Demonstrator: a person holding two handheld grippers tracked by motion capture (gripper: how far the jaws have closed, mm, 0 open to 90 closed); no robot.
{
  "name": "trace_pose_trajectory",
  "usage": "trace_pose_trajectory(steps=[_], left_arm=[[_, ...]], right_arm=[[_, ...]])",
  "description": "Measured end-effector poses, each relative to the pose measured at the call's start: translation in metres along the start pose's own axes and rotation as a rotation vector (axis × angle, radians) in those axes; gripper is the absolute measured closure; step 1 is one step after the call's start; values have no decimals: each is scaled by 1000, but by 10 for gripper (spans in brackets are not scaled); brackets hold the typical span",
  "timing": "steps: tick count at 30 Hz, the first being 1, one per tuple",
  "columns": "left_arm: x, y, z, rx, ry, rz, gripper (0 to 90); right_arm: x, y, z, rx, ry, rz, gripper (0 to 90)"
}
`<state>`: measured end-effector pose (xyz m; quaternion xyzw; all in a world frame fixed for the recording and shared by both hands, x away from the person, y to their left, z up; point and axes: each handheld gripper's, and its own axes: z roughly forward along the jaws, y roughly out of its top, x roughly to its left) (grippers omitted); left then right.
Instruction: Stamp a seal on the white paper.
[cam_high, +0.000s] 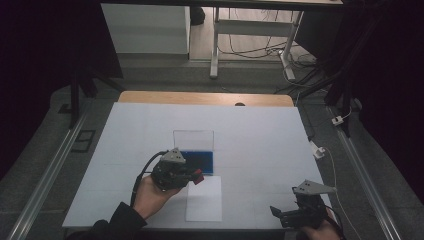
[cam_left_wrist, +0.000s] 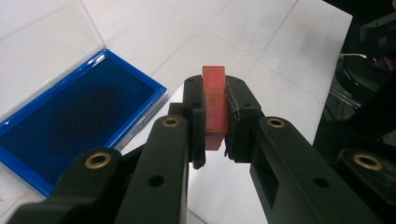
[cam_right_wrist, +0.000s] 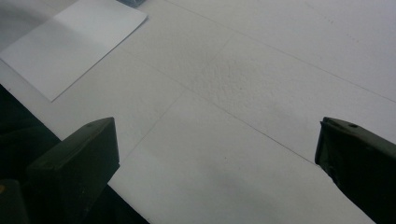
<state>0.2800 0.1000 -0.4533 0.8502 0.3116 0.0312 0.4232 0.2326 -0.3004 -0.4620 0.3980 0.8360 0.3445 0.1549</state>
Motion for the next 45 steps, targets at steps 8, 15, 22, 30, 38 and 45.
trace_pose_trajectory(steps=[8, 15, 22, 30, 38, 45], left_arm=[[-7, -1, 10, 31, -1, 25, 799], [-11, -4, 24, 80, 5, 56, 799], [-15, -8, 37, 113, 7, 75, 799], [-11, -13, 49, 145, 20, 77, 799], [-9, -16, 57, 167, 27, 76, 799], [-8, -20, 62, 181, 31, 81, 799]], right_arm=[[1, 0, 0, -1, -9, -3, 12], [0, 0, 0, -3, -4, 2, 12], [-1, 0, -1, -11, 14, 11, 0], [-1, 0, -1, -10, 24, 6, 0], [-1, 0, -1, 0, 18, 6, 0], [-1, 0, 0, 2, 16, 10, 0]])
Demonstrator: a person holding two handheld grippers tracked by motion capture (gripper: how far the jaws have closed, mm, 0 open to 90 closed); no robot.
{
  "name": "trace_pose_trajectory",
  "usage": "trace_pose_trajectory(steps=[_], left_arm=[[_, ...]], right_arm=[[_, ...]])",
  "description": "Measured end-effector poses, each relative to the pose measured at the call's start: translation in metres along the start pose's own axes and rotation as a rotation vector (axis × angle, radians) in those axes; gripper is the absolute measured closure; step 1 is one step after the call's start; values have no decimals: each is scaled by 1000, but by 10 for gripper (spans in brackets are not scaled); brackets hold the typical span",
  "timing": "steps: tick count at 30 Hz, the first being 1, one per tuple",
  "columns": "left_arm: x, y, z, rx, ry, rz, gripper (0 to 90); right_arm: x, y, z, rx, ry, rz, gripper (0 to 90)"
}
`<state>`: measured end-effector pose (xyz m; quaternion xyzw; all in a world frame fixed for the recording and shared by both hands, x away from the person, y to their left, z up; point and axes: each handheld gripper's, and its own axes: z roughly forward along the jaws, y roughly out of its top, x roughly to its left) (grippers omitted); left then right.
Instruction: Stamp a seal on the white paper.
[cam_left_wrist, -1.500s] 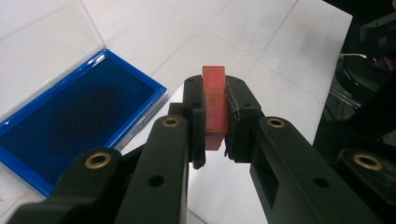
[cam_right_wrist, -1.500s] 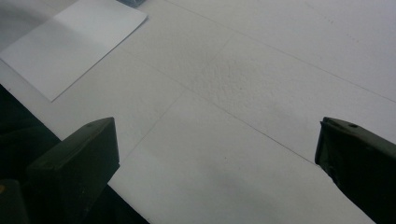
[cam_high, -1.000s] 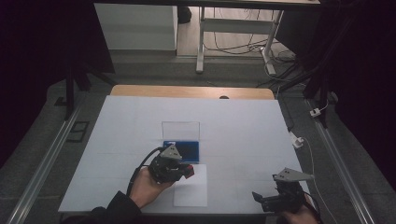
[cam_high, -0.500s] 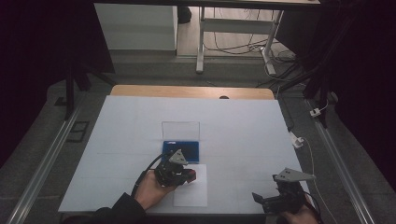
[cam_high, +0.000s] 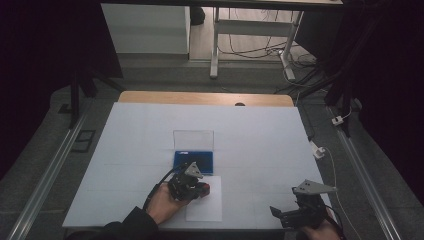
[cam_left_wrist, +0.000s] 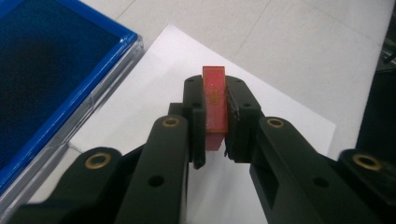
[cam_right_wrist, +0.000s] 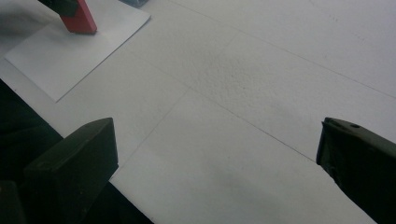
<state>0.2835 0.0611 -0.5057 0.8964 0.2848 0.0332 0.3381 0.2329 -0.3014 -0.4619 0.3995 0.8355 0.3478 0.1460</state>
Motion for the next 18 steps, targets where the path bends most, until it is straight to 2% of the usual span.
trace_pose_trajectory(steps=[2, 7, 10, 14, 18], left_arm=[[0, -2, 1, -6, 0, 2, 801], [3, -7, 1, -38, -19, -42, 803], [2, -9, 2, -43, -18, -53, 804], [-9, -8, 3, -37, 41, -8, 804], [-17, -8, 4, -37, 89, 14, 805]], right_arm=[[0, 0, 0, 1, 1, 0, 0], [0, 0, 1, 7, -1, -1, 0], [1, 1, 1, 11, -1, -2, 0], [1, 1, 2, 17, 0, 1, 0], [1, 1, 2, 17, 1, -1, 0]])
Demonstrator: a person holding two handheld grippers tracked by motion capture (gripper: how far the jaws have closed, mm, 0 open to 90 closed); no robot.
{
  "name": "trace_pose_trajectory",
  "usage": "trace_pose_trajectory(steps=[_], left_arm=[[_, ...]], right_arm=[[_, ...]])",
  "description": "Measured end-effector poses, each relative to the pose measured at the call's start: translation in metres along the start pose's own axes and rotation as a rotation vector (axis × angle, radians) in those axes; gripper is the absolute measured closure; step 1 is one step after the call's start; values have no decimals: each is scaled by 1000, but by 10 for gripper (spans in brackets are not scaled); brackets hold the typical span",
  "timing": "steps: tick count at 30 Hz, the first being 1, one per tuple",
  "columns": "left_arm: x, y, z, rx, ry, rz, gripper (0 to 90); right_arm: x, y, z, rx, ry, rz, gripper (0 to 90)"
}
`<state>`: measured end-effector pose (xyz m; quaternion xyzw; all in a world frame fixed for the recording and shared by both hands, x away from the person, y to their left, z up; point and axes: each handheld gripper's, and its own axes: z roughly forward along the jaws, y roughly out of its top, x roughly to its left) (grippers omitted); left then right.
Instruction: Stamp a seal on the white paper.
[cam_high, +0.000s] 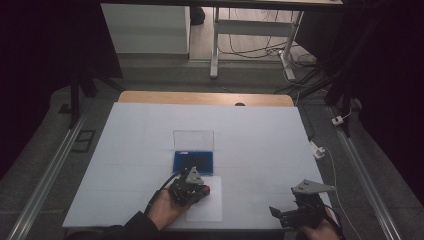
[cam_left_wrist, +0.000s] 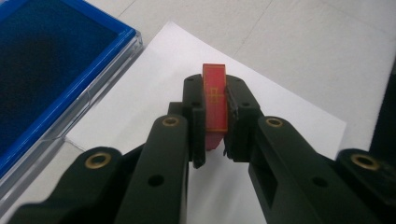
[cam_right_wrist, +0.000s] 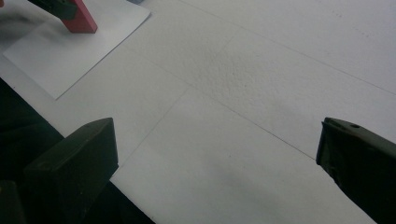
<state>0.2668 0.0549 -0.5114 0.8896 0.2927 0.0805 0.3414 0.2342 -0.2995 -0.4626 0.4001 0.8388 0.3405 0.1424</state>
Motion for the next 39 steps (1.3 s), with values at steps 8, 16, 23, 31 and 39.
trace_pose_trajectory(steps=[8, 16, 23, 31, 39], left_arm=[[9, 0, 0, 8, -51, -38, 804], [14, -1, 0, 1, -81, -75, 805], [3, 2, 0, 19, -14, -25, 805], [10, 4, 0, 30, -52, -31, 802], [12, 8, -2, 41, -62, -30, 799]], right_arm=[[0, 0, 1, 3, 2, -1, 0], [0, 0, 1, 3, 3, -3, 0], [1, 1, 1, 8, 3, -9, 0], [0, 1, 1, 3, 6, -8, 0], [0, 0, 1, 0, 8, -9, 0]])
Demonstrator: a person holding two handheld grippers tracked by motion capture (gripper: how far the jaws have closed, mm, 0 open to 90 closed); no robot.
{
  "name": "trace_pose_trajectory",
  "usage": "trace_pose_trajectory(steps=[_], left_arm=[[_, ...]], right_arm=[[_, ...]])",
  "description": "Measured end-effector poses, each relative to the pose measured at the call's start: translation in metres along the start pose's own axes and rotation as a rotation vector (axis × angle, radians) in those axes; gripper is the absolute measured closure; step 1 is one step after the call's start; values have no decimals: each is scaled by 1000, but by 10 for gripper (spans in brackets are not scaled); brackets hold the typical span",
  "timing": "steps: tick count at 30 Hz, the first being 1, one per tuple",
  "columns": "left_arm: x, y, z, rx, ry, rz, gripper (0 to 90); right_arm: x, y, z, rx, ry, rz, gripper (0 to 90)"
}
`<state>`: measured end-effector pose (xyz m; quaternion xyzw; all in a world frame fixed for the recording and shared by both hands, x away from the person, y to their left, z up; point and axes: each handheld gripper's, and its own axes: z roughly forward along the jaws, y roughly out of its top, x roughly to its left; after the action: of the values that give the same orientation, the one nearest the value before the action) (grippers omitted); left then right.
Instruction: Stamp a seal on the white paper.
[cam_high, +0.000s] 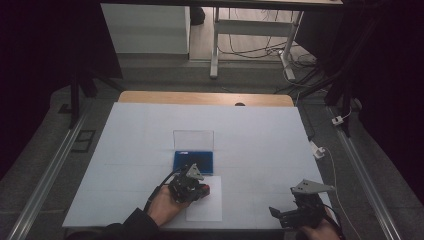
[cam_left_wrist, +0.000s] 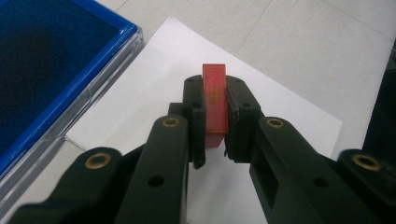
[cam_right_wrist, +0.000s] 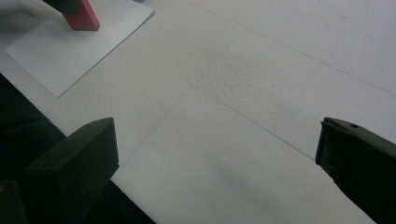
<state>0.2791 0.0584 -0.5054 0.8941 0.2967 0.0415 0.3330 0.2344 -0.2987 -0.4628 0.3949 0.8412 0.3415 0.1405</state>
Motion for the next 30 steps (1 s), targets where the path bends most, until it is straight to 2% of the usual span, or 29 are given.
trace_pose_trajectory(steps=[7, 20, 30], left_arm=[[-1, 4, -12, -54, -17, -1, 799], [11, 5, -27, -87, -33, -15, 799], [16, 7, -37, -107, -25, -13, 798]], right_arm=[[0, 0, 0, -1, 1, -1, 0], [-1, 0, 0, -3, 1, 2, 0], [0, 0, 0, -2, 2, 0, 0]])
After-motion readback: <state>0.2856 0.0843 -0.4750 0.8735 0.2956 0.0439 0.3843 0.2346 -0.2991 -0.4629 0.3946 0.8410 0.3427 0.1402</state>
